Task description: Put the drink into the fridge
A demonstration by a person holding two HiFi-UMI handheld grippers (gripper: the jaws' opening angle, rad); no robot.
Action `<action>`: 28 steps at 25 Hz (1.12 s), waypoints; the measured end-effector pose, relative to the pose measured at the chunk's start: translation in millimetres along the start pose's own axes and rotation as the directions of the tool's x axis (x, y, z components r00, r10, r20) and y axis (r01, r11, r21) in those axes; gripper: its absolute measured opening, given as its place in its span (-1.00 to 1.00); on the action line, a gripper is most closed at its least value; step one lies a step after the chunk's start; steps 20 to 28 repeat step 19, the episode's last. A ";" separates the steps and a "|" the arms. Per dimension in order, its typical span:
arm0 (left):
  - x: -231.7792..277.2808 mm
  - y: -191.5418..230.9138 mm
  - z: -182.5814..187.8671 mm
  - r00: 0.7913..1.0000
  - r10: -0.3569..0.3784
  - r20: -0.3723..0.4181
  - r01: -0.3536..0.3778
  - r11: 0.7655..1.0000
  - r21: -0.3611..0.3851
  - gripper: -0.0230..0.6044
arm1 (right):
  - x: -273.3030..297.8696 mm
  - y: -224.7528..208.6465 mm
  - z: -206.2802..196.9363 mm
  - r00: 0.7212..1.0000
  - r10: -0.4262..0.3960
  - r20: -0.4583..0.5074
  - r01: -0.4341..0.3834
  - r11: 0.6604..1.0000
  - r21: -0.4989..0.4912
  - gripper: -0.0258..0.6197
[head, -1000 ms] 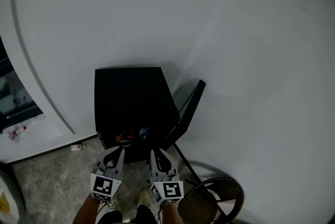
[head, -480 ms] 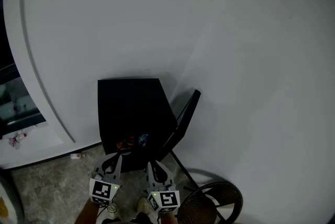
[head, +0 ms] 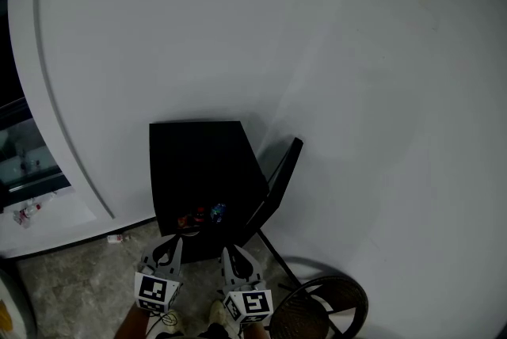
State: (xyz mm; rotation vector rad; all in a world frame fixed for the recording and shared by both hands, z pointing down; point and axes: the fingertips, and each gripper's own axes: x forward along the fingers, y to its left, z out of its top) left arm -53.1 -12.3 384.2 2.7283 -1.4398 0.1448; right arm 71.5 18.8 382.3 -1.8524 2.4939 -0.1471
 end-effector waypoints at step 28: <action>-1.4 -5.1 1.6 1.000 -0.014 0.000 0.014 1.000 0.021 -0.92 | 0.8 -0.4 7.2 1.000 0.013 0.006 -0.013 0.999 -0.035 -0.75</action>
